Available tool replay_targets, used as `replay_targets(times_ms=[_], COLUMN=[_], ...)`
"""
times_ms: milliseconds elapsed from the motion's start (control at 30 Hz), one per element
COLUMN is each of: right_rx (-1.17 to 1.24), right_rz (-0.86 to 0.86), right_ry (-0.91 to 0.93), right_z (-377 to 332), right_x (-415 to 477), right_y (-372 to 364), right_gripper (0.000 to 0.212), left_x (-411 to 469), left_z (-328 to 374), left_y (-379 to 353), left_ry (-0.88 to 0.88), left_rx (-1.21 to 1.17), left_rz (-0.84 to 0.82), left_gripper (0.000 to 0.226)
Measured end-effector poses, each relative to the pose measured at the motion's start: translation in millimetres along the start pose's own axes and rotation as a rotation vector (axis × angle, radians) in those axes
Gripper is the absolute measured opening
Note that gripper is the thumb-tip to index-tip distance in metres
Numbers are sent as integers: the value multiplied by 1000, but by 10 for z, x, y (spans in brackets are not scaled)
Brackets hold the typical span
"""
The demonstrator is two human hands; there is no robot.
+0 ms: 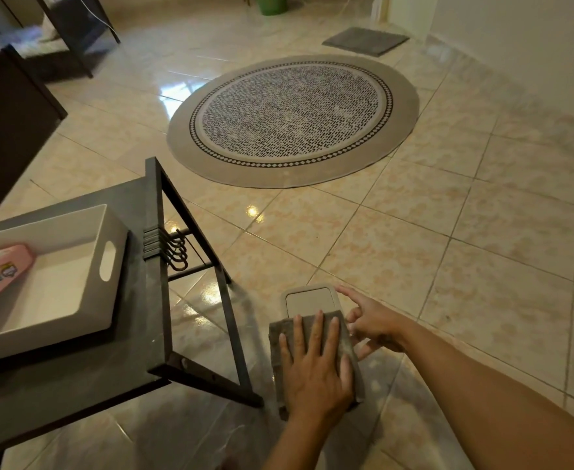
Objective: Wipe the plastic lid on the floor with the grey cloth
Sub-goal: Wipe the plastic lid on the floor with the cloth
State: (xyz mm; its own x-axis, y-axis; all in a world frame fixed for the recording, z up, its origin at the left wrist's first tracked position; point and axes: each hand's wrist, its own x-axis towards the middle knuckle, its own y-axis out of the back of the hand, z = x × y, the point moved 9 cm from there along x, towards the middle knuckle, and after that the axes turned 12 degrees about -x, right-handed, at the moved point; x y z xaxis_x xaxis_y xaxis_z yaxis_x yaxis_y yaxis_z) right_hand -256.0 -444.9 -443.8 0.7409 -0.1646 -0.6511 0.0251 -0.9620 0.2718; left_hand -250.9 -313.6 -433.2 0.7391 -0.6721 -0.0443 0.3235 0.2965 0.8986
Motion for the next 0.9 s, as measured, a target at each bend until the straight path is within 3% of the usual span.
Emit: replay_targets(times_ms=[167, 333, 467, 633, 767, 900], right_rx=[-3, -25, -32, -40, 32, -1], right_rz=[20, 2, 35, 9, 3, -6], right_ry=[3, 6, -6, -13, -20, -22], right_z=[-17, -45, -12, -32, -11, -19], right_x=[-15, -18, -14, 1, -11, 0], right_y=[-1, -20, -11, -27, -66, -63], right_gripper=[92, 95, 91, 97, 95, 98], left_x=[168, 282, 354, 459, 468, 394], left_z=[-307, -21, -299, -26, -363, -118], left_y=[119, -42, 133, 41, 226, 35], left_ry=[133, 17, 145, 43, 185, 90], left_rx=[28, 34, 6, 7, -22, -8], left_rz=[53, 19, 75, 14, 76, 4], left_gripper=[69, 65, 68, 63, 67, 64])
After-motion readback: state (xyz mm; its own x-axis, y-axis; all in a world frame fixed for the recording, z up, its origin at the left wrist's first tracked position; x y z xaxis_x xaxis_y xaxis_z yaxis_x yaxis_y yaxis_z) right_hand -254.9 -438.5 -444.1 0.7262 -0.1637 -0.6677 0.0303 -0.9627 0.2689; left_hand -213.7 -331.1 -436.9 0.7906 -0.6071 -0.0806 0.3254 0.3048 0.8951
